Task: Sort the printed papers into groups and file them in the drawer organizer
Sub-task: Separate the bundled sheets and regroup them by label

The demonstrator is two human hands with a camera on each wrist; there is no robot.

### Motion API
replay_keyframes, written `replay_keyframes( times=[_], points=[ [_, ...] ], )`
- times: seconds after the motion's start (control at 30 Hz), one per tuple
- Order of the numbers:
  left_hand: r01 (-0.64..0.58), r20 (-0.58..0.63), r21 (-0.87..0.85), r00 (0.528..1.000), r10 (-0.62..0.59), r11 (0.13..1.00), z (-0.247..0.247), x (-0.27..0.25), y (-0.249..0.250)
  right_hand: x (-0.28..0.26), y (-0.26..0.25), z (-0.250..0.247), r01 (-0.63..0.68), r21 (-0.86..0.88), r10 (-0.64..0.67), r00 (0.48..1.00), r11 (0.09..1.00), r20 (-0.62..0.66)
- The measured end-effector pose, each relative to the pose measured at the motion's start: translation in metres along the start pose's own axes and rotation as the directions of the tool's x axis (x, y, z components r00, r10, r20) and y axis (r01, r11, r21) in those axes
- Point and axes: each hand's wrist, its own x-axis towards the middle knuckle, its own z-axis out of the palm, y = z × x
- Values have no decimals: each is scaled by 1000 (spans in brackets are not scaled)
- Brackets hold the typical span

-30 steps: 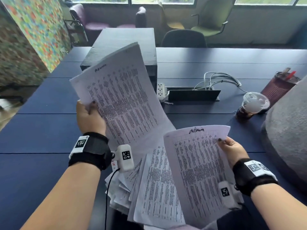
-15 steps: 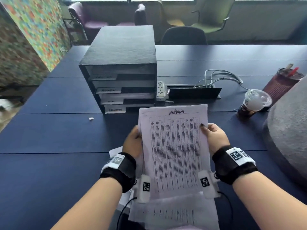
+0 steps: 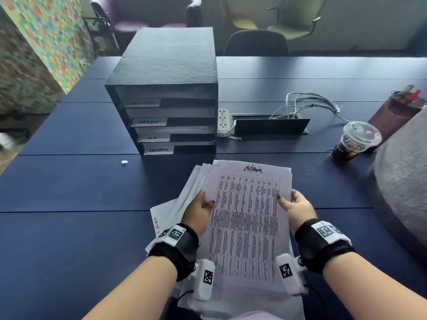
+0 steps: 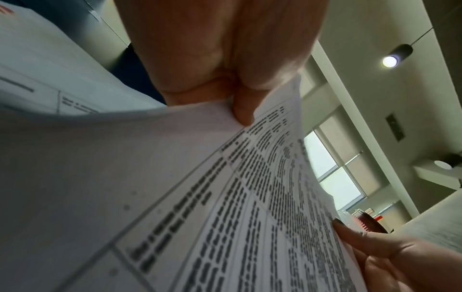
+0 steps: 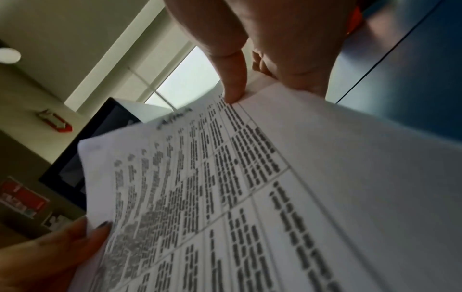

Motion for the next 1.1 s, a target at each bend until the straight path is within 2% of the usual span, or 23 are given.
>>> replay_keyframes(
  times=[0.1,0.13,0.2,0.23,0.27,0.3,0.33,0.37,0.4,0.47,0.57,0.63,0.7,0.77,0.87,1.0,1.03,1.1],
  points=[
    [5,52,-11,999,-4,1000,0,-1,-7,-1,-2,-5,17,-49,-17,1000,999,-5],
    [4,80,-25,997,-2,1000,-1,-2,-8,0,-6,-8,55,-67,-55,998,996,0],
    [5,133,-62,991,4,998,-1,-5,-7,0,-15,-14,226,-246,-220,974,942,53],
    [8,156,-70,988,3,997,-2,-4,-8,2,-20,-15,326,-374,-311,945,868,101],
    [14,173,-66,985,-2,998,-2,-4,-8,3,-25,-15,412,-512,-392,907,754,153],
    [16,191,-64,982,-3,998,-1,-2,-11,4,-28,-13,464,-660,-452,868,591,206],
    [18,205,-67,979,-4,998,-2,-2,-10,3,-31,-9,476,-773,-474,841,420,261],
    [21,211,-84,977,-3,996,-1,0,-11,1,-32,-5,469,-831,-466,831,297,303],
    [40,212,-96,977,-19,995,-1,0,-12,-2,-32,-1,466,-853,-442,833,235,334],
    [74,226,-159,973,-37,984,-3,0,-9,-7,-26,6,485,-850,-403,833,203,379],
    [123,212,-224,974,-75,967,-12,0,-3,-10,-16,9,584,-774,-478,767,244,428],
    [123,79,-247,991,-107,961,-18,5,-1,-10,-9,8,652,-712,-499,721,258,480],
    [98,-96,-194,988,-118,976,-20,13,-2,-9,-1,5,697,-676,-516,681,239,519],
    [94,-163,-179,979,-124,979,-19,19,-3,-11,2,4,728,-668,-559,622,155,548],
    [101,-143,-178,982,-127,979,-15,25,-4,-18,3,5,747,-663,-572,568,55,592],
    [79,-155,-142,983,-101,987,-11,25,-2,-20,-4,8,771,-636,-615,505,5,606],
    [62,-150,-147,985,-84,987,-10,26,-1,-19,-7,9,771,-637,-621,500,2,604],
    [37,-108,-126,993,-51,991,-10,26,0,-17,-13,12,764,-644,-599,528,26,602]
  ],
)
